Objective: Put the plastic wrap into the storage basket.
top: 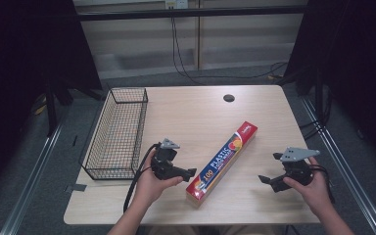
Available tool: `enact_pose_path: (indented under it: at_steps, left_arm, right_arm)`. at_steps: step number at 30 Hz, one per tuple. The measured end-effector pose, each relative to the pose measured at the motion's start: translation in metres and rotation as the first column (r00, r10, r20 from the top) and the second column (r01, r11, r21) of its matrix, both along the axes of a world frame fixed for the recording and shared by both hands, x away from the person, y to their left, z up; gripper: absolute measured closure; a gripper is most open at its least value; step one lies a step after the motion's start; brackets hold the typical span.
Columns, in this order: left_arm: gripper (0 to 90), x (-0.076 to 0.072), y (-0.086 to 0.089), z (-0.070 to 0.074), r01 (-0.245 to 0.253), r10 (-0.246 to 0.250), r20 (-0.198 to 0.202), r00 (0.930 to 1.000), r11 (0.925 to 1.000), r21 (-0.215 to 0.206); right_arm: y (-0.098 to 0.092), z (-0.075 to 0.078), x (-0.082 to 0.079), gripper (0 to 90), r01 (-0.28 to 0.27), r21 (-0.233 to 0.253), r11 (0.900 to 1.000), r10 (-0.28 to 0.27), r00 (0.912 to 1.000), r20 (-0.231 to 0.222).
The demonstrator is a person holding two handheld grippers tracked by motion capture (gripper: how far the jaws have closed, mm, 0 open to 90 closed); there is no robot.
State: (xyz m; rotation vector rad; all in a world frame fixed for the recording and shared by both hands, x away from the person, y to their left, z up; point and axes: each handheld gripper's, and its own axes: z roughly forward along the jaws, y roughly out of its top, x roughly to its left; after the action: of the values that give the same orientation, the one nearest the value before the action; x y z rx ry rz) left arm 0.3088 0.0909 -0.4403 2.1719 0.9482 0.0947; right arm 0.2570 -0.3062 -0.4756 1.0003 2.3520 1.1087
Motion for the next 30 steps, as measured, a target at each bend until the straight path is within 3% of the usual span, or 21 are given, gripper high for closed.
enact_pose_path:
  at_steps: [9, 15, 22, 24, 28, 30]
  left_arm:
    - [1.9, -0.003, -0.014, 0.006, 0.025, -0.025, -0.009, 0.9996, 0.9995, 0.019]
    - [2.6, 0.000, -0.024, 0.013, 0.050, -0.050, -0.008, 0.9987, 0.9987, -0.002]
    - [3.1, 0.006, -0.046, 0.014, 0.085, -0.084, -0.025, 0.9961, 0.9964, 0.007]
    - [3.3, 0.007, -0.053, 0.015, 0.105, -0.105, -0.027, 0.9941, 0.9939, 0.033]
    - [4.4, 0.009, -0.065, 0.014, 0.106, -0.106, -0.042, 0.9935, 0.9943, 0.003]
    - [4.4, 0.012, -0.069, 0.014, 0.115, -0.114, -0.046, 0.9925, 0.9932, 0.022]
  right_arm:
    - [-0.003, 0.003, -0.005, 0.2, 0.013, -0.002, 1.000, -0.013, 0.9999, 0.005]
    - [0.000, 0.000, -0.001, 0.2, 0.006, 0.004, 1.000, -0.006, 1.0000, -0.006]
    - [0.000, 0.001, 0.002, 0.3, 0.000, 0.004, 1.000, 0.000, 1.0000, 0.000]
    - [0.000, 0.001, 0.003, 0.3, 0.001, 0.007, 1.000, -0.001, 1.0000, -0.001]
    - [0.000, 0.002, 0.002, 0.3, 0.002, 0.007, 1.000, -0.002, 1.0000, 0.001]
    - [0.000, 0.002, 0.002, 0.2, -0.003, 0.011, 1.000, 0.003, 1.0000, 0.002]
